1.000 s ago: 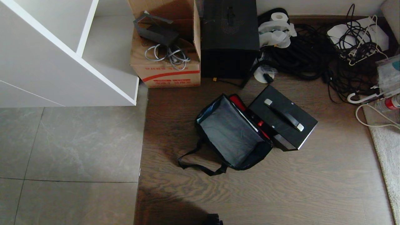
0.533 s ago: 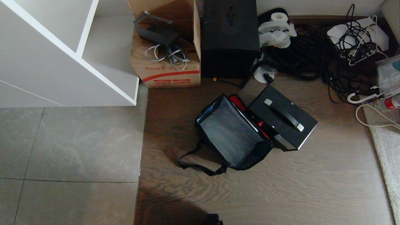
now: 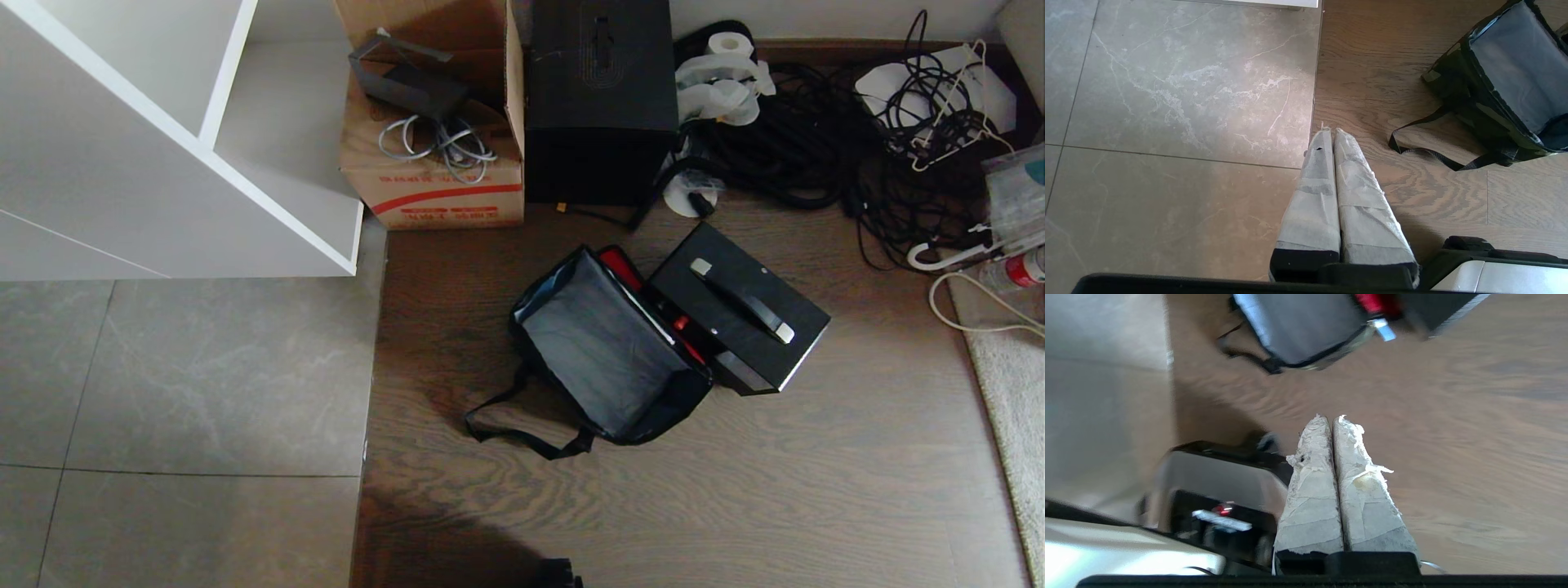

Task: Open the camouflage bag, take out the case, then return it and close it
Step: Grip the handle again

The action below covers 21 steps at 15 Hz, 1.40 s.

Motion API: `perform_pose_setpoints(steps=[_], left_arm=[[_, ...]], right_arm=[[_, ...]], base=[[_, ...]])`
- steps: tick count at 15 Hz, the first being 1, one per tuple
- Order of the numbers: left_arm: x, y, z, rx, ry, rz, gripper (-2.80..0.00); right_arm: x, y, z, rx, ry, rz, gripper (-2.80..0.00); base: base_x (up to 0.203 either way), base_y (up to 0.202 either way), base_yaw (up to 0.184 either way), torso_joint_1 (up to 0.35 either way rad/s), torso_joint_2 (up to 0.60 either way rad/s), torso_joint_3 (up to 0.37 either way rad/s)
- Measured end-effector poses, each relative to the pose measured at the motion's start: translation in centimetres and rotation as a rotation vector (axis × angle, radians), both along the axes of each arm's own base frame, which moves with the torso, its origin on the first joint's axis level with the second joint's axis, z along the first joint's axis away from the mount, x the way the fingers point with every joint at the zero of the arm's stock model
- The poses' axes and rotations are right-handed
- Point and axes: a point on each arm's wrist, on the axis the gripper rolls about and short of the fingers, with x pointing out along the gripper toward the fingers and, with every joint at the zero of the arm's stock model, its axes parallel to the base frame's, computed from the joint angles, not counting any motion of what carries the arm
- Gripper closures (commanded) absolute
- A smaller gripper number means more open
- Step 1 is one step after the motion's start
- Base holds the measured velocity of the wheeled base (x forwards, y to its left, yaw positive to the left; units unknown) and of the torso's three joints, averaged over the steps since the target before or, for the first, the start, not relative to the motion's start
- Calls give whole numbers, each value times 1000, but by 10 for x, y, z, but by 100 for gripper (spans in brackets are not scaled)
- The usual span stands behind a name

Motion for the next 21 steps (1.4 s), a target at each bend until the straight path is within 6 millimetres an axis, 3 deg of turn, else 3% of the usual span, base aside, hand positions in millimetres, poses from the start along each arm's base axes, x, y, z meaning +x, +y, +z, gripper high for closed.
perform_pose_setpoints(steps=[6, 9, 13, 17, 21], left_arm=[[0, 0, 0, 0, 0, 0, 0], [0, 0, 0, 0, 0, 0, 0], [0, 0, 0, 0, 0, 0, 0], [0, 0, 0, 0, 0, 0, 0], [0, 0, 0, 0, 0, 0, 0]], right_arm=[[80, 7, -22, 59, 192, 78, 0], [108, 14, -38, 58, 238, 126, 0], [124, 20, -56, 86, 334, 176, 0], [133, 24, -44, 245, 371, 248, 0], [132, 24, -44, 259, 377, 245, 0]], base=[[0, 0, 0, 0, 0, 0], [0, 0, 0, 0, 0, 0], [0, 0, 0, 0, 0, 0], [0, 0, 0, 0, 0, 0], [0, 0, 0, 0, 0, 0]])
